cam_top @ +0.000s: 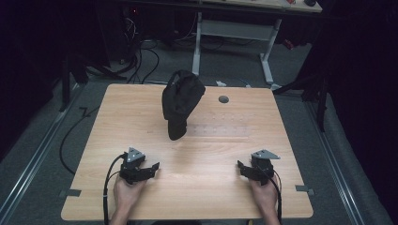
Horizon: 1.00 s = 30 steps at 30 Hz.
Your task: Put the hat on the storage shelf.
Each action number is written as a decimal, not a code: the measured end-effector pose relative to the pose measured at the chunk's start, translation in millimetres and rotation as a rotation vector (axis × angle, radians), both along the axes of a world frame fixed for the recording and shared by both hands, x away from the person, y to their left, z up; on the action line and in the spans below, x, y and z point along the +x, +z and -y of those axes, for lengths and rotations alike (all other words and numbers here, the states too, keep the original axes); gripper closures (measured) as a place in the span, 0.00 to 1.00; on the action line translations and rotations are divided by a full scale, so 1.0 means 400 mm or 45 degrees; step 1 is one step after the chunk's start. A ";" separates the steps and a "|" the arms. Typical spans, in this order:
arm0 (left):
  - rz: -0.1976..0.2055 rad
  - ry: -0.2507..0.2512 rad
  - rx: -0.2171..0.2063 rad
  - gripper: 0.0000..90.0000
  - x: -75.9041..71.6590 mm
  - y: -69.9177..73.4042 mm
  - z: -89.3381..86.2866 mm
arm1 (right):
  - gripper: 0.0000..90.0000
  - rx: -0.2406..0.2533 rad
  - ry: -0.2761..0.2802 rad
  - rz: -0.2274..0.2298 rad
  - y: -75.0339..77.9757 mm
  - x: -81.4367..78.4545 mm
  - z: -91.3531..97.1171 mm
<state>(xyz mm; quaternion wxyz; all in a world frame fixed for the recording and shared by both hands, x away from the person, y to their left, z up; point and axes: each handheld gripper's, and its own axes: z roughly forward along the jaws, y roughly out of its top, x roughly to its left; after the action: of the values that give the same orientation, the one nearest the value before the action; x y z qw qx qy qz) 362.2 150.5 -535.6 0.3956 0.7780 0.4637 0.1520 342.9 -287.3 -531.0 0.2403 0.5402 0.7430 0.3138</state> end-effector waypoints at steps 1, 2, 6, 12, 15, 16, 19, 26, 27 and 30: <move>0.000 0.000 0.000 0.35 0.000 0.000 0.000 | 0.38 0.000 0.000 0.000 0.000 0.000 0.000; 0.001 0.001 0.003 0.35 0.000 0.000 0.000 | 0.38 0.000 0.000 0.000 0.000 0.000 0.000; 0.006 0.002 0.017 0.35 0.000 0.000 0.002 | 0.38 -0.001 0.000 0.000 0.000 0.000 0.000; 0.030 -0.006 0.096 0.32 -0.005 -0.001 0.019 | 0.38 0.001 0.000 -0.001 0.000 0.000 0.000; 0.041 -0.014 0.144 0.30 -0.008 -0.001 0.029 | 0.38 0.001 0.000 0.000 0.000 0.000 0.000; 0.040 -0.012 0.142 0.30 -0.008 -0.001 0.030 | 0.38 0.000 0.000 -0.001 0.000 0.000 0.000; 0.040 -0.012 0.141 0.30 -0.009 -0.001 0.030 | 0.38 0.000 0.000 -0.001 0.000 0.000 0.000; 0.040 -0.011 0.141 0.30 -0.009 -0.001 0.030 | 0.38 0.000 0.000 0.000 0.000 0.000 0.000; 0.040 -0.010 0.140 0.30 -0.009 -0.001 0.030 | 0.38 0.000 0.000 0.000 0.000 0.000 0.000; 0.039 -0.006 0.141 0.30 -0.010 -0.001 0.030 | 0.38 0.000 0.000 0.000 0.000 0.000 0.000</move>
<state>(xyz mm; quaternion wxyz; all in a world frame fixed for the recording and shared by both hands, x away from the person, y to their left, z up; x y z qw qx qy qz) 358.2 138.4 -536.1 0.3594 0.7974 0.4466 0.1883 342.9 -287.3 -531.0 0.2401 0.5402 0.7430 0.3138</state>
